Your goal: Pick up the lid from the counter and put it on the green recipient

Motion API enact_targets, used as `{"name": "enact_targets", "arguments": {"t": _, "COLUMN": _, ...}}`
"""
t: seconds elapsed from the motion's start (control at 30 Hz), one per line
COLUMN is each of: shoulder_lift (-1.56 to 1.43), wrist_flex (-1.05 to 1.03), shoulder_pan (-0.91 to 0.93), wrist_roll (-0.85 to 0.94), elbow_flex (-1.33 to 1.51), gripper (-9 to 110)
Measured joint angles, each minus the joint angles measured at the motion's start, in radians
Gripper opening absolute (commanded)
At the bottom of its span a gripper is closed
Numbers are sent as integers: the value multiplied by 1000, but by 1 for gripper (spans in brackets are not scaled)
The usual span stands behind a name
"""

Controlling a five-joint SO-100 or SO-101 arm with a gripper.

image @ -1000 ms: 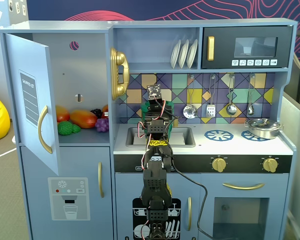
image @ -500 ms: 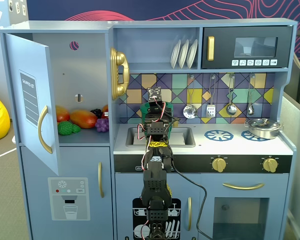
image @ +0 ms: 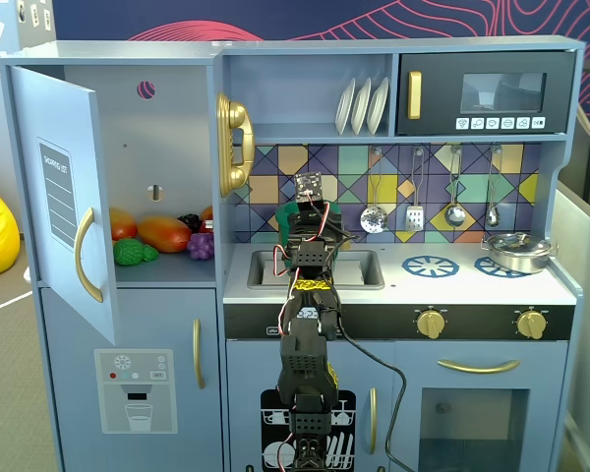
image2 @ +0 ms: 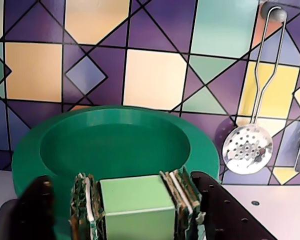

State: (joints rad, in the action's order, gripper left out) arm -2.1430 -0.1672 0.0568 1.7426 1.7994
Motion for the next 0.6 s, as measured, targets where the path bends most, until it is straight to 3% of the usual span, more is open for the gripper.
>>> {"name": "enact_targets", "arguments": {"t": 0.23, "shoulder_lift": -72, "wrist_flex": -11, "shoulder_pan": -2, "wrist_roll": 8, "elbow_flex": 0, "gripper": 36}}
{"name": "enact_targets", "arguments": {"t": 0.6, "shoulder_lift": -339, "wrist_flex": -224, "shoulder_pan": 40, "wrist_roll": 8, "elbow_flex": 152, "gripper": 38}}
